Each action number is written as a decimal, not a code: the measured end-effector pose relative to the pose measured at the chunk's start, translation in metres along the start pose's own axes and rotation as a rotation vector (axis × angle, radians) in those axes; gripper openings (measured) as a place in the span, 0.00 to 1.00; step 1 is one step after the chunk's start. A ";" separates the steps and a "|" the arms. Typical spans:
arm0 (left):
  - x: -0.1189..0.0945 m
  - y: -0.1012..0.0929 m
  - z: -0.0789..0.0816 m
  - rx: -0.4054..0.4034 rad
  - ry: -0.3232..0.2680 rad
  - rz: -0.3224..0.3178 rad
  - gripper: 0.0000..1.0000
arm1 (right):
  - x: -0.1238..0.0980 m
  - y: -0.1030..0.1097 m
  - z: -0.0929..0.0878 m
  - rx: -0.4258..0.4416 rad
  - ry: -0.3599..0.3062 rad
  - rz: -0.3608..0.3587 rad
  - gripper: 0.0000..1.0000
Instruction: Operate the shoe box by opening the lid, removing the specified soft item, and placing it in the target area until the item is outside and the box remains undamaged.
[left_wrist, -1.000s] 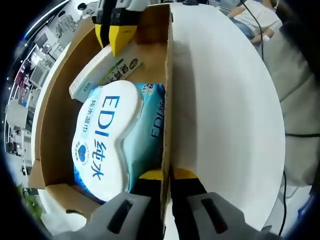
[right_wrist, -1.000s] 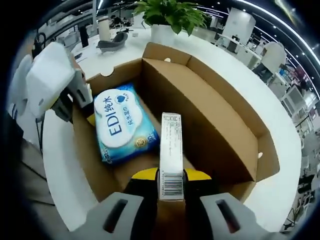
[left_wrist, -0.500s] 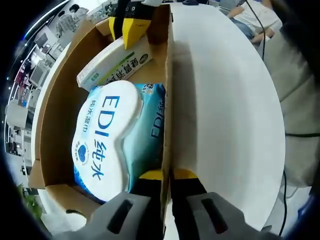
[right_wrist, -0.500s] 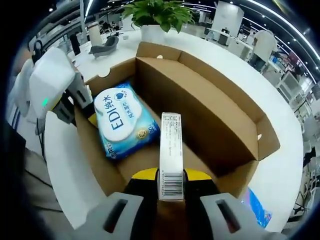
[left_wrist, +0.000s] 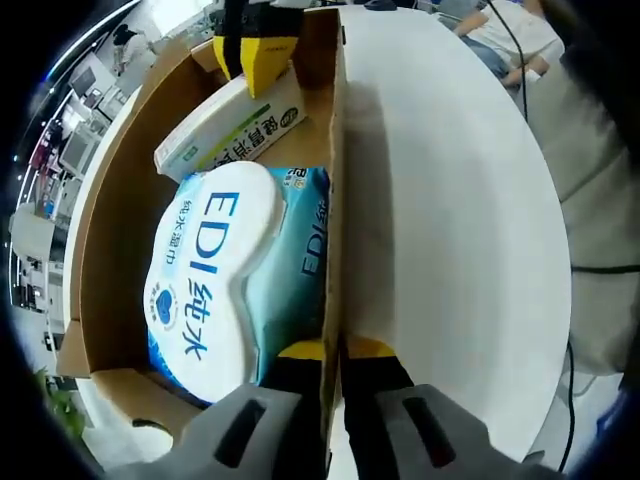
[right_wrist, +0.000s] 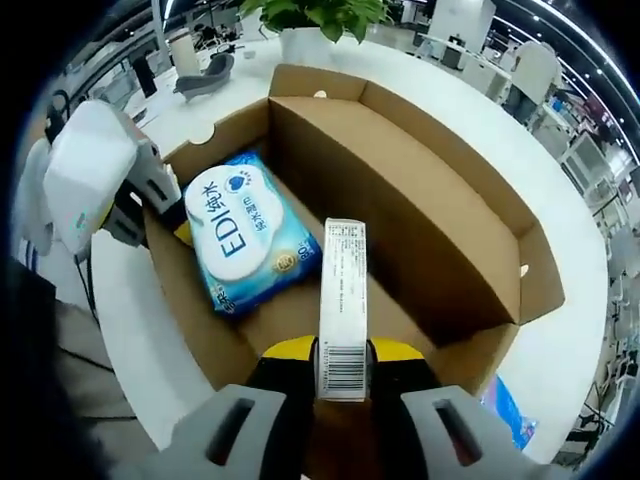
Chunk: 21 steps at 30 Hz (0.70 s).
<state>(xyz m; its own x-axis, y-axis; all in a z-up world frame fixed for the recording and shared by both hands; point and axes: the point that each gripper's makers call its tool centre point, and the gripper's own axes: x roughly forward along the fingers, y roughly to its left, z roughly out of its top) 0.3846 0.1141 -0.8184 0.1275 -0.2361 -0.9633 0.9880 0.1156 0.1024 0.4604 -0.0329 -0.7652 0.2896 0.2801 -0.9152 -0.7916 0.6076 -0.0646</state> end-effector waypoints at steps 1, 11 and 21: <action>0.000 0.000 0.000 0.000 0.000 0.000 0.01 | 0.000 0.002 -0.002 0.025 0.015 0.014 0.22; 0.000 0.000 0.000 -0.004 0.000 0.000 0.01 | -0.002 -0.004 0.007 0.061 -0.014 0.028 0.36; 0.000 0.000 0.000 -0.005 0.002 0.000 0.01 | 0.007 -0.008 0.017 0.109 0.053 0.048 0.38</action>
<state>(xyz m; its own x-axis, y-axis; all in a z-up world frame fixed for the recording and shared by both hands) 0.3842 0.1142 -0.8186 0.1269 -0.2344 -0.9638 0.9876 0.1202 0.1008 0.4774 -0.0235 -0.7642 0.2217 0.2730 -0.9361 -0.7397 0.6726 0.0210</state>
